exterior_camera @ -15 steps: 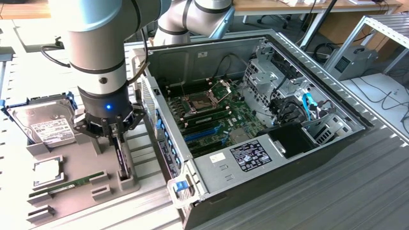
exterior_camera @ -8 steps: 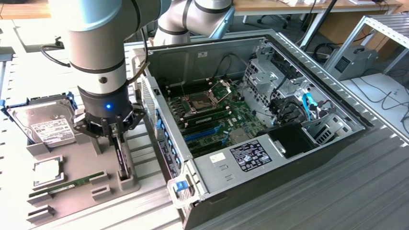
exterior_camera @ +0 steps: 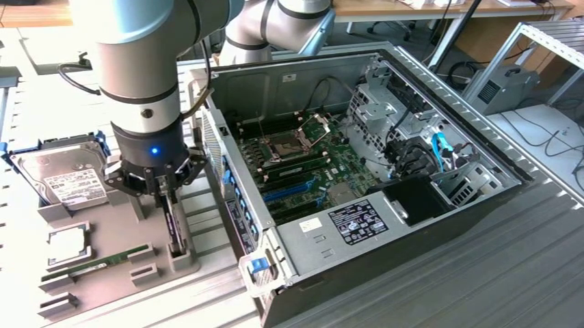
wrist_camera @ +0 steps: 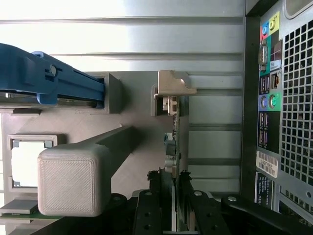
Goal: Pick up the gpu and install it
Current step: 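Pick up the gpu and move the gpu toward the slot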
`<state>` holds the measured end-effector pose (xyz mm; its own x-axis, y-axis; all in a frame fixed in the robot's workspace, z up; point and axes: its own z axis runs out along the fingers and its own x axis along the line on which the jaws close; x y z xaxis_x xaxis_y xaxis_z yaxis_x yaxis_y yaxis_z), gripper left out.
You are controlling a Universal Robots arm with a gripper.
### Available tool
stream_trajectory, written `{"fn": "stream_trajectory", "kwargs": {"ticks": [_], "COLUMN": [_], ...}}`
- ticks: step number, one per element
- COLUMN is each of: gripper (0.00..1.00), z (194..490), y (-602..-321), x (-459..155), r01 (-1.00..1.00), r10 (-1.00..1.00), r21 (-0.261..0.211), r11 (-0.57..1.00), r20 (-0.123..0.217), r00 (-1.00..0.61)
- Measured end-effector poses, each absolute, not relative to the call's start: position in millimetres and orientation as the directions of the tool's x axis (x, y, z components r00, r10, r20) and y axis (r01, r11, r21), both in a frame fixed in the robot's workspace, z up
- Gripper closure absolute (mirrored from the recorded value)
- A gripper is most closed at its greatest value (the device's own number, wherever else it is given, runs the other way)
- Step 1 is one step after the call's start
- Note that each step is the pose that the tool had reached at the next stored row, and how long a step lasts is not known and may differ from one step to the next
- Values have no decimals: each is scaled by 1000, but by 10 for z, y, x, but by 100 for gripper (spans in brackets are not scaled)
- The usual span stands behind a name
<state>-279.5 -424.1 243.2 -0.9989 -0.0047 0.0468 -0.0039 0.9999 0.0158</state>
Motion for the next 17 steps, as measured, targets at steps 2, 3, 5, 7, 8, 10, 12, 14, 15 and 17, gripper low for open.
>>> {"fn": "stream_trajectory", "kwargs": {"ticks": [2,3,5,7,8,10,12,14,15,17], "gripper": [73,73,73,73,73,73,73,73,73,73], "z": [2432,2432,2432,2432,2432,2436,2445,2466,2475,2493], "y": [-4239,-4238,-4236,-4235,-4235,-4235,-4235,-4236,-4235,-4235], "x": [-2795,-2795,-2795,-2795,-2795,-2795,-2795,-2795,-2795,-2795], "r01": [-4,-4,-4,-4,-4,-4,-4,-4,-4,-4], "r10": [-5,-5,-5,-5,-5,-5,-5,-5,-5,-5], "r21": [16,16,16,16,16,16,16,16,16,16], "r11": [1000,1000,1000,1000,1000,1000,1000,1000,1000,1000], "r20": [47,47,47,47,47,47,47,47,47,47], "r00": [-999,-999,-999,-999,-999,-999,-999,-999,-999,-999]}}
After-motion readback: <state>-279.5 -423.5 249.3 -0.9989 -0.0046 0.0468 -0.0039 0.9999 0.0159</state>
